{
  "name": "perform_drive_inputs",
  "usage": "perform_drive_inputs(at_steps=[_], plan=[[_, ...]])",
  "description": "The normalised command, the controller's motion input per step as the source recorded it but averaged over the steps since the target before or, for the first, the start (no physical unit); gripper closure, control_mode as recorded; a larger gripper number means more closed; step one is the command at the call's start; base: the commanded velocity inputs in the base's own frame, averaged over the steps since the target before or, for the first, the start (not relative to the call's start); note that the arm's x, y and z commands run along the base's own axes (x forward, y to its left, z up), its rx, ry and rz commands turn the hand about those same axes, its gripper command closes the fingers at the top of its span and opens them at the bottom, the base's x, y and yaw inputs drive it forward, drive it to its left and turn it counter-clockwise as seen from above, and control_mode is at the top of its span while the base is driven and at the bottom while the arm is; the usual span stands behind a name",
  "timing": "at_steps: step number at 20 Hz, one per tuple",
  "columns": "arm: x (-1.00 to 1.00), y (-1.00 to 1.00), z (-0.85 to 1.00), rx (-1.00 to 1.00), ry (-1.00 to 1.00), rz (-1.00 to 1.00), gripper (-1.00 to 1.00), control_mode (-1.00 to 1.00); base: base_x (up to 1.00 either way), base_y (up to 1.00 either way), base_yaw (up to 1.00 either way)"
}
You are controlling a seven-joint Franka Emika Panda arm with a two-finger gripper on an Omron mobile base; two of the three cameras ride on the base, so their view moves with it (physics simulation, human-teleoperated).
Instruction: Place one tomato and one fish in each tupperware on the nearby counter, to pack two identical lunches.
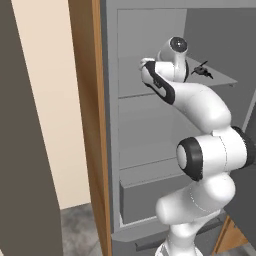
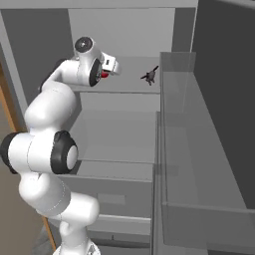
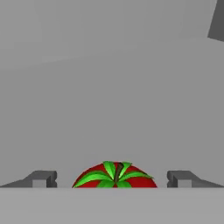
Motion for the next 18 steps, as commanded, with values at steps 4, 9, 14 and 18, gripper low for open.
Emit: perform_drive_inputs(at_steps=[4,9,14,18], plan=[[0.00,-0.02,-0.49,0.00,0.08,-0.05,-1.00,-1.00,0.00,0.00,0.00],[0.12,-0.01,-0.35,0.00,0.02,-0.04,1.00,-1.00,0.00,0.00,0.00],[0.12,0.00,-0.34,0.00,0.08,-0.03,1.00,-1.00,0.00,0.00,0.00],[-0.02,0.00,-0.16,0.00,0.01,0.00,1.00,-1.00,0.00,0.00,0.00]])
